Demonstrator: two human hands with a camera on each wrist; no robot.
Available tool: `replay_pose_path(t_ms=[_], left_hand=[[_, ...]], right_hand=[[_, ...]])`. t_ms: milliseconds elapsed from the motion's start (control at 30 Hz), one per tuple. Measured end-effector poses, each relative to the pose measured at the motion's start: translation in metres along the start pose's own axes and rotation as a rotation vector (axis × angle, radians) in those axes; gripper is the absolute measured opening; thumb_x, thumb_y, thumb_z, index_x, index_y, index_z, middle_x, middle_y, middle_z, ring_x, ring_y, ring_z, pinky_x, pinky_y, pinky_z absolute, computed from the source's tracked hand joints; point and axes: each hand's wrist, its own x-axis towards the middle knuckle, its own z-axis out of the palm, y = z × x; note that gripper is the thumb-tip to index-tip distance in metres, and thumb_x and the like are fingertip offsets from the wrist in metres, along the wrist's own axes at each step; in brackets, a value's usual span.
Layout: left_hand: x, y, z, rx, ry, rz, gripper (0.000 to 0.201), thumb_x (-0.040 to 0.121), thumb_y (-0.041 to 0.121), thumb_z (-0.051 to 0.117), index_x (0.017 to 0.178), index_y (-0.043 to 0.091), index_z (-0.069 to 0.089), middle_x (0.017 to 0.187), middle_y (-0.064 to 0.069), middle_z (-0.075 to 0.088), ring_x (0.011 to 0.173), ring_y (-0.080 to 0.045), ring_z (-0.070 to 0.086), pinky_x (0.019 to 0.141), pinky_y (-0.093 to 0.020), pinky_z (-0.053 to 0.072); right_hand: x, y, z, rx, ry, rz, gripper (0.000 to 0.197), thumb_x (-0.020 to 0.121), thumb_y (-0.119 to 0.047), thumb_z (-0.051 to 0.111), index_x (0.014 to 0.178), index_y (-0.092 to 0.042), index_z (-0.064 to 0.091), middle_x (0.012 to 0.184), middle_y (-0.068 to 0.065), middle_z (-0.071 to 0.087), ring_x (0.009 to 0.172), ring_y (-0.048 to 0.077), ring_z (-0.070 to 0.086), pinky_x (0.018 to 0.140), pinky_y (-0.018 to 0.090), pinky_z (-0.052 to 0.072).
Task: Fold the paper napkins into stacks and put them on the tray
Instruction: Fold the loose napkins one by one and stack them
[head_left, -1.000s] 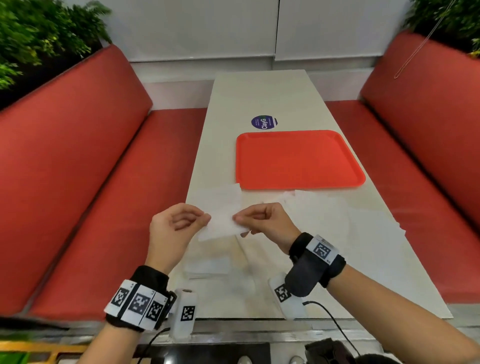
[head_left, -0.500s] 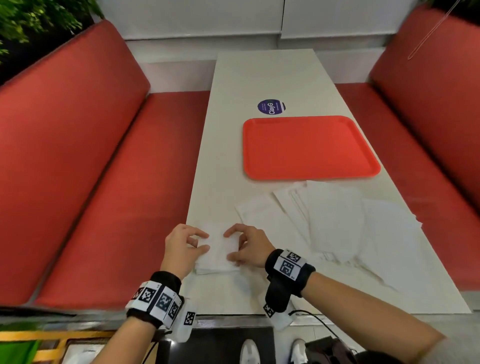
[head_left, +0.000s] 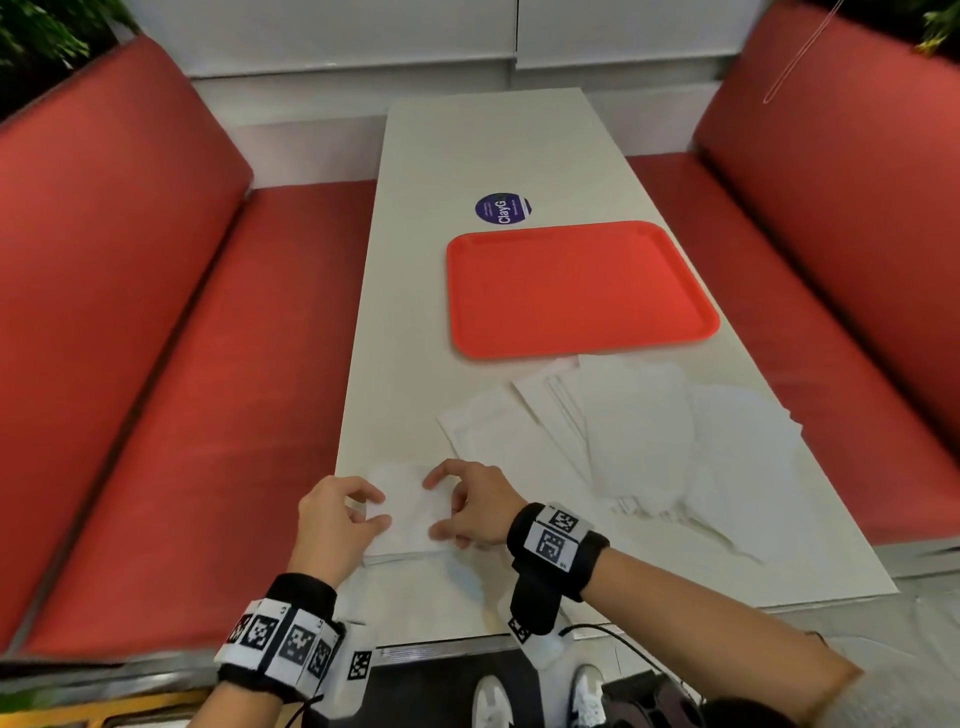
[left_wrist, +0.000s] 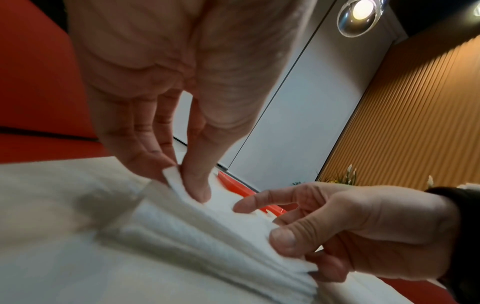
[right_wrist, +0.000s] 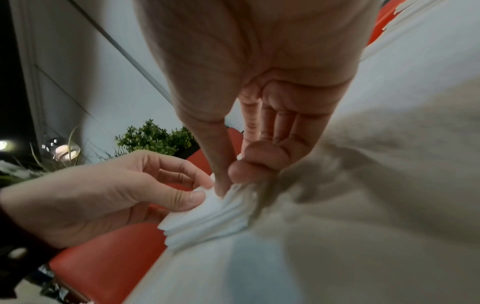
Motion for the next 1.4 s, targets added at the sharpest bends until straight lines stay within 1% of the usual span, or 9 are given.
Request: replay_pose_path(t_ms=[267,433,533,667,767,967,1100,1267,1400], left_hand=[[-0.009,0.052,-0.003,0.188,0.027,0.165,0.019,0.079,0.023,0.078,0.093,0.028,0.066,0.110,0.005,0.043,0.102,-0.012,0.038,0.089,-0.028,0.037],[-0.003,0.136,0.046,-0.110,-0.184,0.279,0.005,0.084,0.013,0.072,0.083,0.017,0.075,0.085,0.004,0.071,0.069,-0.005,0.061,0.062,-0.005,0.043],[0.001,0.173,0.094,-0.165,-0.313,0.243,0.010,0.087,0.011,0.068,0.093,0.011,0.075,0.091,-0.002,0.071,0.076,-0.010,0.064,0.064,-0.004,0.043],[0.013,0.203,0.146,0.028,-0.363,0.167,0.044,0.090,0.030,0.066,0.126,0.007,0.055,0.124,-0.011,0.058,0.109,-0.026,0.059,0.089,-0.031,0.048],[0.014,0.221,0.165,0.235,-0.382,0.085,0.087,0.087,0.043,0.067,0.148,0.003,0.020,0.143,-0.018,0.037,0.123,-0.036,0.049,0.092,-0.041,0.048],[0.016,0.234,0.183,0.398,-0.347,0.013,0.109,0.082,0.046,0.073,0.150,-0.002,0.003,0.136,-0.016,0.051,0.123,-0.033,0.052,0.092,-0.042,0.047],[0.016,0.238,0.177,0.347,-0.231,0.046,0.075,0.086,0.037,0.071,0.141,0.003,0.031,0.126,-0.013,0.059,0.112,-0.033,0.060,0.083,-0.039,0.050],[0.017,0.231,0.155,-0.038,-0.176,0.089,0.019,0.081,0.029,0.074,0.084,0.016,0.061,0.085,-0.003,0.064,0.085,-0.026,0.063,0.076,-0.034,0.052],[0.008,0.228,0.125,-0.364,-0.174,0.132,0.028,0.077,0.023,0.081,0.097,0.004,0.072,0.090,0.005,0.066,0.089,-0.017,0.063,0.083,-0.028,0.049]], right_hand=[[-0.035,0.009,-0.047,0.028,0.071,-0.057,0.049,0.076,-0.024,0.081,0.118,-0.027,0.056,0.072,0.009,0.069,0.046,0.009,0.058,0.053,0.023,0.051],[-0.072,0.050,-0.121,0.015,0.367,0.049,0.033,0.077,-0.029,0.080,0.106,-0.026,0.065,0.079,0.007,0.072,0.055,0.008,0.061,0.055,0.019,0.048],[-0.093,0.084,-0.159,-0.085,0.586,0.118,0.028,0.078,-0.029,0.079,0.104,-0.024,0.070,0.091,0.000,0.068,0.071,0.008,0.056,0.064,0.021,0.042],[-0.114,0.127,-0.189,-0.247,0.641,0.220,0.032,0.080,-0.029,0.077,0.111,-0.022,0.070,0.116,-0.001,0.059,0.103,0.018,0.055,0.087,0.030,0.043],[-0.119,0.148,-0.194,-0.298,0.576,0.240,0.031,0.078,-0.032,0.076,0.108,-0.033,0.069,0.124,-0.001,0.055,0.117,0.024,0.051,0.098,0.037,0.043],[-0.123,0.150,-0.193,-0.323,0.573,0.201,0.030,0.081,-0.033,0.072,0.110,-0.038,0.069,0.124,-0.002,0.051,0.119,0.021,0.042,0.098,0.036,0.041],[-0.122,0.153,-0.200,-0.303,0.523,0.211,0.029,0.081,-0.035,0.072,0.110,-0.039,0.068,0.123,-0.002,0.051,0.118,0.022,0.045,0.098,0.038,0.043],[-0.120,0.143,-0.208,-0.104,0.658,0.055,0.021,0.085,-0.024,0.072,0.106,-0.027,0.069,0.108,-0.002,0.060,0.090,0.018,0.061,0.077,0.022,0.044],[-0.116,0.126,-0.207,0.145,0.651,-0.081,0.009,0.091,-0.026,0.067,0.095,-0.022,0.074,0.088,-0.003,0.073,0.073,0.015,0.069,0.070,0.024,0.050]])
